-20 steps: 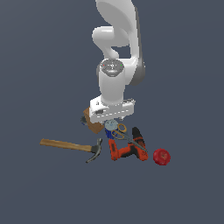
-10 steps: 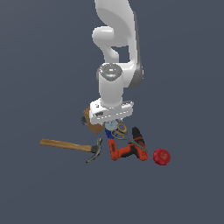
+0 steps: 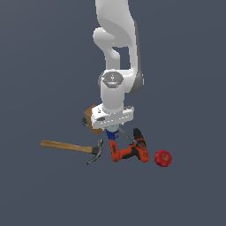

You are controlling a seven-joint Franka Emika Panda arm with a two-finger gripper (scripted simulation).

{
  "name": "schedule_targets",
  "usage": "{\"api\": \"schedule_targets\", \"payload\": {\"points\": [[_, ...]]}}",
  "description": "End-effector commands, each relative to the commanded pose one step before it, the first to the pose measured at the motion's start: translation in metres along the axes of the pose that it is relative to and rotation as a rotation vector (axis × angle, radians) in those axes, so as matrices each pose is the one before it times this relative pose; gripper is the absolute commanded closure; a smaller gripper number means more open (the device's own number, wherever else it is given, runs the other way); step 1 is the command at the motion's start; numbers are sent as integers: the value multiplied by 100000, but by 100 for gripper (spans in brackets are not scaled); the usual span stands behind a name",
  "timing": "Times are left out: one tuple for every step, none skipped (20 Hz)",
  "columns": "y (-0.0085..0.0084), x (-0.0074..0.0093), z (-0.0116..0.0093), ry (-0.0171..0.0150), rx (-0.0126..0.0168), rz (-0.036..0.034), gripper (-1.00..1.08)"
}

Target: Pick up a designated object from a clutter of objects.

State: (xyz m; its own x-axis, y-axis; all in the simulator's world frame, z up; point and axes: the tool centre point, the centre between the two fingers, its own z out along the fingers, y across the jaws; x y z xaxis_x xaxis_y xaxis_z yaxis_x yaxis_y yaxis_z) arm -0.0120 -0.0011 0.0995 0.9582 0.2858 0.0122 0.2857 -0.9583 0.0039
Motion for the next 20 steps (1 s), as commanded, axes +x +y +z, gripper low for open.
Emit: {"api": "schedule_targets", "payload": {"points": [[32,-538,1574,-1251,391,453,-92],[9,8,305,0,0,0,-92],[-11,16,229,30,-4,-39,-92],[8,14,186,0,0,0,-92],[7,12,130,0,0,0,-92],[4,9,77,0,0,0,-92],[2,3,25,0,0,0,-92],[0,0,0,0,0,0,108],[0,0,0,0,0,0,108],[0,0,0,0,0,0,108],[0,0,0,0,0,0,108],[0,0,0,0,0,0,108],[0,0,0,0,0,0,108],[0,0,0,0,0,0,108],[0,0,0,0,0,0,108],[0,0,0,0,0,0,108],[0,0,0,0,0,0,108],[90,592,-781,1649,-548,-362,108],[-8,-4,-22,0,0,0,108],[-23,-13,-67,0,0,0,108]]}}
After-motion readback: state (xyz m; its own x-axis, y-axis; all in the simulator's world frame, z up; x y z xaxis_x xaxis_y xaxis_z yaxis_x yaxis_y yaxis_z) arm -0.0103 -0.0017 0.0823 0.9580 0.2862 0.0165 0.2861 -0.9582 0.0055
